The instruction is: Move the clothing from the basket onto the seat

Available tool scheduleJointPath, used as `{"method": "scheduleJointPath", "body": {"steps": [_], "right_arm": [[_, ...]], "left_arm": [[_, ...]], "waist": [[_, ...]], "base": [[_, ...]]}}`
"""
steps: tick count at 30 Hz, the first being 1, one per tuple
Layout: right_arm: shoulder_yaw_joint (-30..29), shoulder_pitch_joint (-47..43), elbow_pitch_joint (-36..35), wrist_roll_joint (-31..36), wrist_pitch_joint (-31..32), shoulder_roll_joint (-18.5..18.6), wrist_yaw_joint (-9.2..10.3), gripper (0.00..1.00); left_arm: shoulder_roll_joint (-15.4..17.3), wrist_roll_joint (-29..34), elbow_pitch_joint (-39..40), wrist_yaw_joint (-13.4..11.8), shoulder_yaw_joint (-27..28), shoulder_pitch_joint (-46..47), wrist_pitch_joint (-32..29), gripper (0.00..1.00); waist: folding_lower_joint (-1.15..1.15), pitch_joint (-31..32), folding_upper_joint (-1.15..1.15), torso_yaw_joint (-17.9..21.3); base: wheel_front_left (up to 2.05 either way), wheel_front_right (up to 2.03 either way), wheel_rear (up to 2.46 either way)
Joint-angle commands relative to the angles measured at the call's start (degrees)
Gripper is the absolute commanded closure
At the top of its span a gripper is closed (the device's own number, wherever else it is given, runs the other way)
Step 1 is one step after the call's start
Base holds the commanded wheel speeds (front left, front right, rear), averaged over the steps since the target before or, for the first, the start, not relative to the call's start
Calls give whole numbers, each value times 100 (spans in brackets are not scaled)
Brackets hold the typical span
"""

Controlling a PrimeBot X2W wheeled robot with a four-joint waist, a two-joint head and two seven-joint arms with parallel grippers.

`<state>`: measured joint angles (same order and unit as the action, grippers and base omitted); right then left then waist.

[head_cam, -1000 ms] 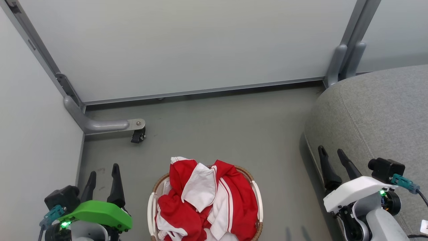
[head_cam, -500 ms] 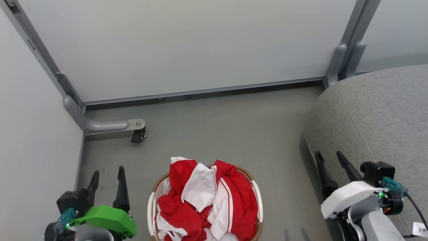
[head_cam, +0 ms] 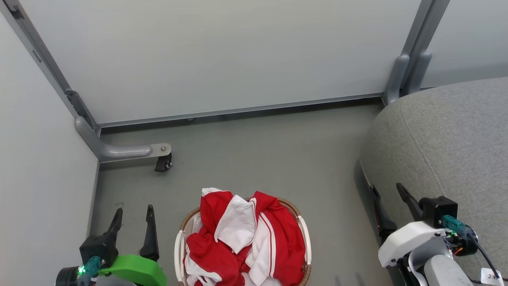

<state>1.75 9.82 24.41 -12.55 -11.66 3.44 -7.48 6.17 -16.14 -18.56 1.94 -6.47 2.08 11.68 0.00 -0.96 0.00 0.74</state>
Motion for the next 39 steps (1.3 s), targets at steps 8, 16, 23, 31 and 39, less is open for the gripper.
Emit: {"method": "scheduleJointPath", "body": {"steps": [8, 16, 23, 31, 39], "right_arm": [[-62, -75, 62, 476, -138, -7, -2, 0], [-23, 85, 24, 833, -223, -27, -2, 0], [-2, 396, -92, 1114, -294, -37, 0, 0], [155, 887, -370, 1200, -361, -44, 0, 0], [326, 1235, -649, 872, -355, -47, 0, 0]], "left_arm": [[-92, 471, 47, 121, 104, -125, 136, 0], [-202, 747, -150, 315, 138, 15, 217, 0], [-248, 975, -334, 464, 52, 456, 290, 0], [-151, 1217, -668, 544, -99, 1247, 360, 0], [147, 1188, -1052, 556, -445, 1952, 358, 0]], "waist": [[0, -11, 0, 29], [0, -297, 0, 129], [0, -967, 0, 301], [0, -1998, 0, 661], [0, -2813, 0, 1040]], "base": [[0, 0, 0], [0, 0, 0], [0, 0, 0], [0, 0, 0], [0, 0, 0]]}}
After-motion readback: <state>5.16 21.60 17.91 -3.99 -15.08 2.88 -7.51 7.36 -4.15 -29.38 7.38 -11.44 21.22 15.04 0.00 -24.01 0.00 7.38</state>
